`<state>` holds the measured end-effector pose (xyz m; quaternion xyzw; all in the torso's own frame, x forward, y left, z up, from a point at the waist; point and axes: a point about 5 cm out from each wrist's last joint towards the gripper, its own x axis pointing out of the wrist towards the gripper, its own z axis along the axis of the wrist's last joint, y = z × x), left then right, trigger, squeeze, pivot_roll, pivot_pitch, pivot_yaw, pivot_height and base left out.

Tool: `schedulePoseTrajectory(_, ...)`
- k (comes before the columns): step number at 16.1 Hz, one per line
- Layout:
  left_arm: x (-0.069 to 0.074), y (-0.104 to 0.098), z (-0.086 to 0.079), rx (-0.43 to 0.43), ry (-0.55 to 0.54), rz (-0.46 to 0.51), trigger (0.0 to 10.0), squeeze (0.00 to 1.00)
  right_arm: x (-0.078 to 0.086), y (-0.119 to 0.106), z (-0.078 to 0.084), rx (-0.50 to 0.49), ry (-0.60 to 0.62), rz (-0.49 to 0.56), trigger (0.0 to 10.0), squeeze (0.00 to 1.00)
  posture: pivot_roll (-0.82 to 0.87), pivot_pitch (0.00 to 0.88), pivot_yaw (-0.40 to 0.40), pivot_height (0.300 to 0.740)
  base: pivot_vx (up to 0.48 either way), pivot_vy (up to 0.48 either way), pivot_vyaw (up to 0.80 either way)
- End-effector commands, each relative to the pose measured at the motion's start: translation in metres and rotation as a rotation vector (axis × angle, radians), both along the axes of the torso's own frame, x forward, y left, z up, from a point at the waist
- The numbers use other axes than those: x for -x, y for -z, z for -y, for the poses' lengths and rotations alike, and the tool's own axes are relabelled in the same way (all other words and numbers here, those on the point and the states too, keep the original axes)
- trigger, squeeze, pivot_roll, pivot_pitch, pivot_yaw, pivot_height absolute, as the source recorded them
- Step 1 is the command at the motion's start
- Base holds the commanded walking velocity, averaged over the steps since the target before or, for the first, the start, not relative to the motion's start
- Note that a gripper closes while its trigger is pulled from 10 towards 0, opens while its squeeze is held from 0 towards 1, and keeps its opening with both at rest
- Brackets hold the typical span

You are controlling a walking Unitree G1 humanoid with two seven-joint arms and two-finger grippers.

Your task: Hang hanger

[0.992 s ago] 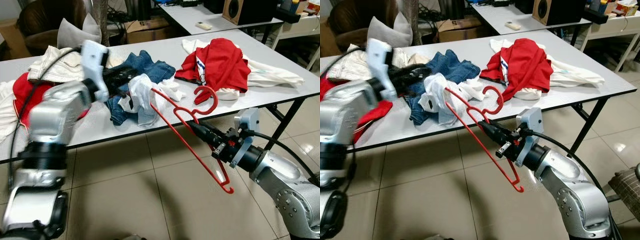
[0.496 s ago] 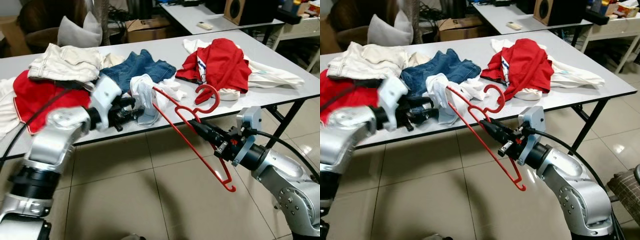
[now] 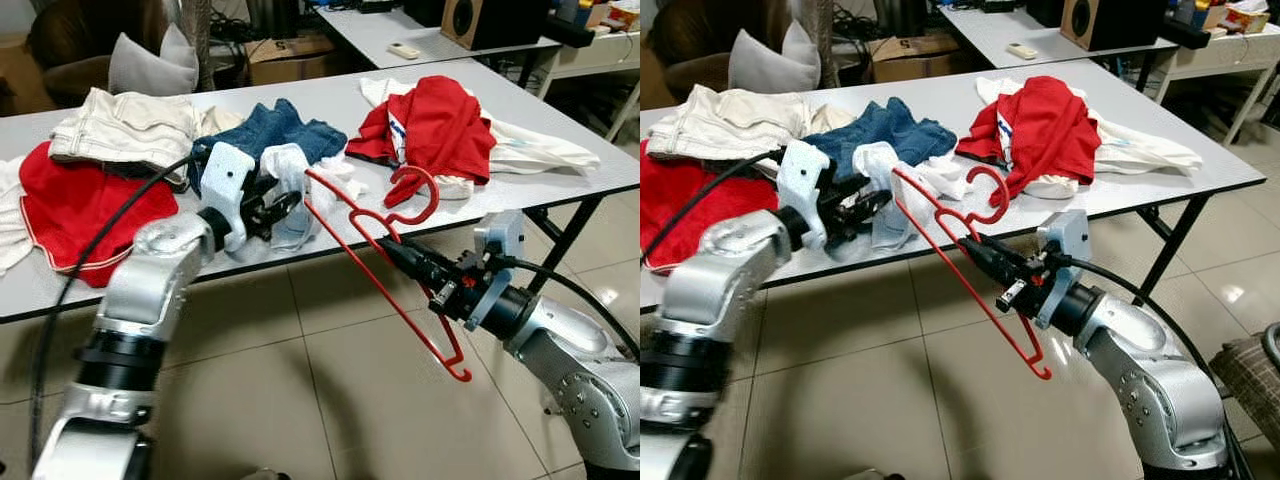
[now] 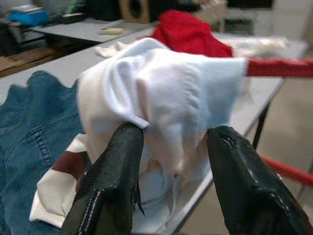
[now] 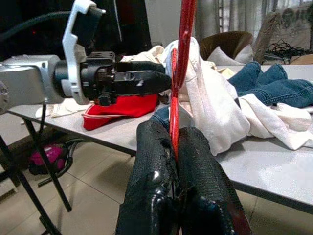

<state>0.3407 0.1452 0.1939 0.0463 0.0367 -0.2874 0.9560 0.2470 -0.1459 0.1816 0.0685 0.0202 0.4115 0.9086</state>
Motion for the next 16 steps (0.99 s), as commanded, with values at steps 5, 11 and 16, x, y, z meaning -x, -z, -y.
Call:
schedulePoseTrajectory(5,-0.003,-0.006,0.005,0.053,-0.039,0.02,4.7,0.0,-0.002,-0.006,-0.002,-0.004,-0.023,0.029,0.0,0.0,-0.2,0.0,0.057,0.74,0.0,0.0,0.0)
schedulePoseTrajectory(11,-0.002,-0.004,0.007,0.05,-0.037,0.035,0.0,0.0,-0.003,-0.006,-0.002,0.0,-0.022,0.032,0.0,0.0,-0.2,0.0,0.056,0.74,0.0,0.0,0.0)
schedulePoseTrajectory(16,-0.003,-0.004,0.005,0.081,-0.036,0.033,0.0,0.0,-0.004,-0.006,-0.002,0.004,-0.022,0.033,0.0,0.0,-0.2,0.0,0.055,0.74,0.0,0.0,0.0)
